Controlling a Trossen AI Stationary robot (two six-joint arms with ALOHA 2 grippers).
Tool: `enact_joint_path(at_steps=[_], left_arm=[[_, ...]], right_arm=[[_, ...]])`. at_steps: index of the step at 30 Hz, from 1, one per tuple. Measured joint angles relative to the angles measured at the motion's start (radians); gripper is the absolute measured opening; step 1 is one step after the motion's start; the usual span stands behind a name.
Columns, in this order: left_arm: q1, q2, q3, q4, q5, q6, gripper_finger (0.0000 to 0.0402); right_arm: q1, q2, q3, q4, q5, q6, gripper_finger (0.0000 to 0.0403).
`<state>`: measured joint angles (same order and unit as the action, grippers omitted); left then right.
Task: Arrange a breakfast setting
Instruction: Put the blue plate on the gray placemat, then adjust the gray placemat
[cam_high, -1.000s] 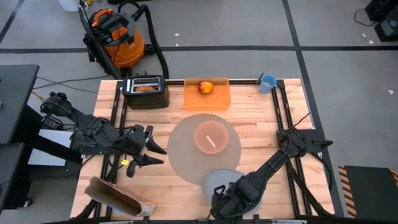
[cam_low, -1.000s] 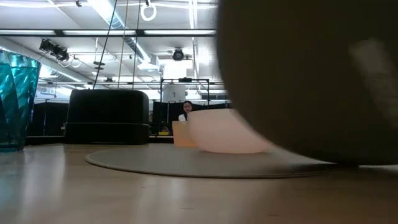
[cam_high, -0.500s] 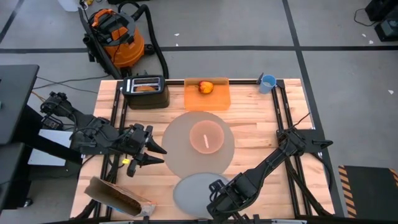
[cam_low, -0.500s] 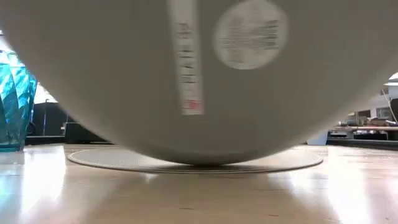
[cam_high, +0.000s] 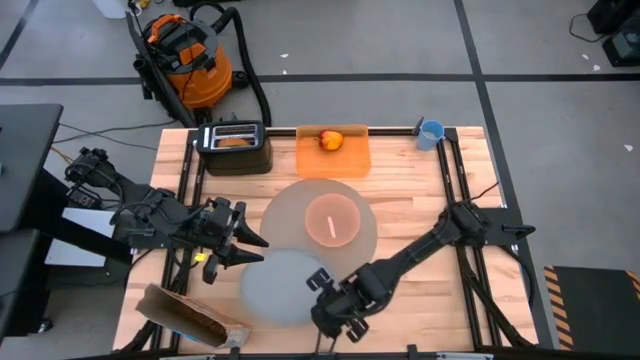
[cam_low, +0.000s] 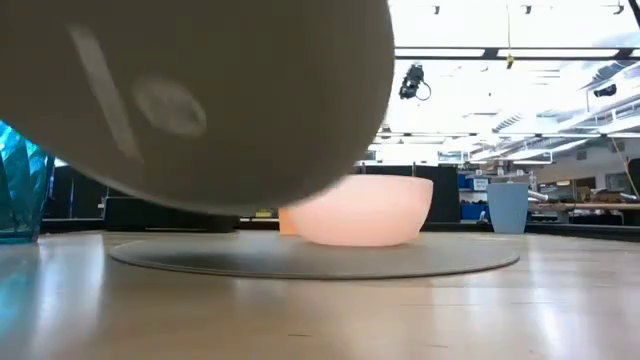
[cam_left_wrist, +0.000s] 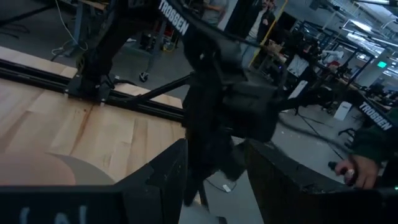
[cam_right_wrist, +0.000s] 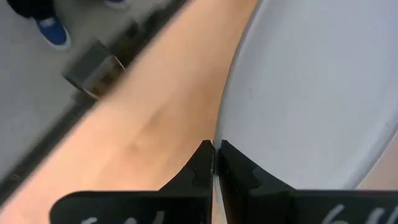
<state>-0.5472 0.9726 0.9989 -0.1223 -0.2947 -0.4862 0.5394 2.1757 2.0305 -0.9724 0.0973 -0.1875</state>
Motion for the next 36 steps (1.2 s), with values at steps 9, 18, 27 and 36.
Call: enact_joint_path(at_steps=[9,18,27,36], left_arm=[[0.0,0.0,0.0,0.0,0.0,-0.001,0.0167],[0.0,0.0,0.0,0.0,0.001,-0.008,0.0167],[0.0,0.0,0.0,-0.001,0.001,-0.024,0.0167],[0.0,0.0,0.0,-0.001,0.001,-0.029,0.0167]], right_arm=[[-0.043,-0.001,-0.143,0.152,0.016,-0.079,0.0015],[-0.043,-0.001,-0.238,0.232,0.06,-0.081,0.0043],[-0.04,-0.001,-0.328,0.346,0.009,-0.173,0.0049],[-0.025,-0.06,-0.268,0.21,0.038,0.03,0.0055]])
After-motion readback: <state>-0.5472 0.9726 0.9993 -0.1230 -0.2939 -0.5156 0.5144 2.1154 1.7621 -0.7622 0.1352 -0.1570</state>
